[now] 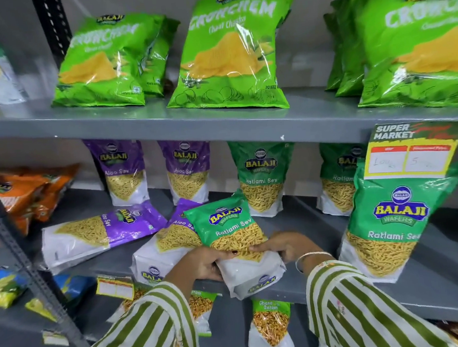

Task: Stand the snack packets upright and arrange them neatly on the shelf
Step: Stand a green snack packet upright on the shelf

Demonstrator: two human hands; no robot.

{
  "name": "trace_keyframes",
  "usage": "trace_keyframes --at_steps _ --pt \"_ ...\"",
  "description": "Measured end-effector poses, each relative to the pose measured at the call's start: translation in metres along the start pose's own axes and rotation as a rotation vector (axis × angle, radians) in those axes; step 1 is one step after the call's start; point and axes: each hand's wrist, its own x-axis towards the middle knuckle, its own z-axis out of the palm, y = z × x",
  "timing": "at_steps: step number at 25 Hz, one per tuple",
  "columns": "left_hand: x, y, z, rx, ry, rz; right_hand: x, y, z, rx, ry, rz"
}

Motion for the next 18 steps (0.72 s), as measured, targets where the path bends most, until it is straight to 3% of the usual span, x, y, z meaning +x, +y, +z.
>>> trace_keyframes --at_steps 4,10,13,18 --pt "-0.01 0.003 -0.013 0.146 0.033 0.138 -0.03 -0.012 0.02 0.013 0.093 -0.015" --pt "-0.019 0.036 -0.022 0.433 0.209 0.546 -0.006 -0.021 0.013 -0.008 0.402 -0.445" --pt "-0.015 0.043 -0.023 0.434 0.194 0.626 -0.002 -0.017 0.01 -0.027 0.524 -0.562" --pt "-0.006 0.041 -0.016 0.495 0.221 0.669 0.01 -0.003 0.003 0.01 0.601 -0.591"
